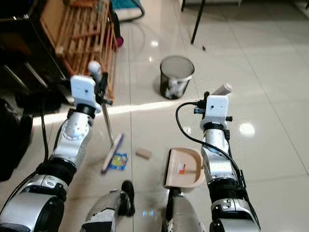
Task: Sweep floor
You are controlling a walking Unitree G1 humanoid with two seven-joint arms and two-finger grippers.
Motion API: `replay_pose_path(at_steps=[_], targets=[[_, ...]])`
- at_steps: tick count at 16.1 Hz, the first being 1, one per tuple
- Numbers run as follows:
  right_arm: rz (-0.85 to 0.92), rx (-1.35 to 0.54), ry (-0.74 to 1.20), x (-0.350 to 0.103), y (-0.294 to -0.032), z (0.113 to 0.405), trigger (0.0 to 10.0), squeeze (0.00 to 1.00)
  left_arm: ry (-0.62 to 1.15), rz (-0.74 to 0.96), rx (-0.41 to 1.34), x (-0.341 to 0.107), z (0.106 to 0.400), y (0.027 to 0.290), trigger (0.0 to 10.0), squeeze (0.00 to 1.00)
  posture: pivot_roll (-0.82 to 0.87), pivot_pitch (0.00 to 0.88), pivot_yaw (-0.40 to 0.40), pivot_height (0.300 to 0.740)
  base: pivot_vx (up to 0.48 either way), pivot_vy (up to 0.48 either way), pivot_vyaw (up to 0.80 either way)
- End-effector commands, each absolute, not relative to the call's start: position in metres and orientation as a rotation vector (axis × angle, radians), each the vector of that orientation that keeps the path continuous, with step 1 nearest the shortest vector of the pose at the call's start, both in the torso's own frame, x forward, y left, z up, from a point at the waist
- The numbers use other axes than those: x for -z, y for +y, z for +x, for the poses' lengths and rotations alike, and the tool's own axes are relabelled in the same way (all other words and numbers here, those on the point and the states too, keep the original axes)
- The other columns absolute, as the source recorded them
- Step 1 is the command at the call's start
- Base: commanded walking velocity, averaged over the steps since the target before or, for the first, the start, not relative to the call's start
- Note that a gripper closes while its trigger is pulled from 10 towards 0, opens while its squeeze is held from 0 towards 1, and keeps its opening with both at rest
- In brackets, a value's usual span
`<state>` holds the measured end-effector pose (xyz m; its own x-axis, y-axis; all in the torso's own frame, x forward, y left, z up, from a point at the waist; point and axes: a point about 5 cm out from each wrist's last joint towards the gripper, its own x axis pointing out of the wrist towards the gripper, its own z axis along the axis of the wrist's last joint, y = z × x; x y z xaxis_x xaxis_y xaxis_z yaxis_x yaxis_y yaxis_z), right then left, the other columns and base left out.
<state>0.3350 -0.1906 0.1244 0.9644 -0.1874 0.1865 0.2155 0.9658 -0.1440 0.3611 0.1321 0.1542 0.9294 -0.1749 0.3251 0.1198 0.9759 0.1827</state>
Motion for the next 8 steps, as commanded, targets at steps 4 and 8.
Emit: replay_pose_path(at_steps=[4, 8], targets=[[-0.143, 0.211, -0.256, -0.132, -0.188, 0.3341, 10.0, 0.0, -0.431, 0.148, 0.167, -0.1644, 0.3604, 0.1289, 10.0, 0.0, 0.02, 0.348, 0.056, 0.74, 0.0, 0.0, 0.0], [-0.128, 0.223, -0.262, -0.1365, -0.1915, 0.3277, 10.0, 0.0, -0.362, 0.112, 0.121, -0.158, 0.3561, 0.128, 10.0, 0.0, 0.0, 0.312, 0.048, 0.74, 0.0, 0.0, 0.0]])
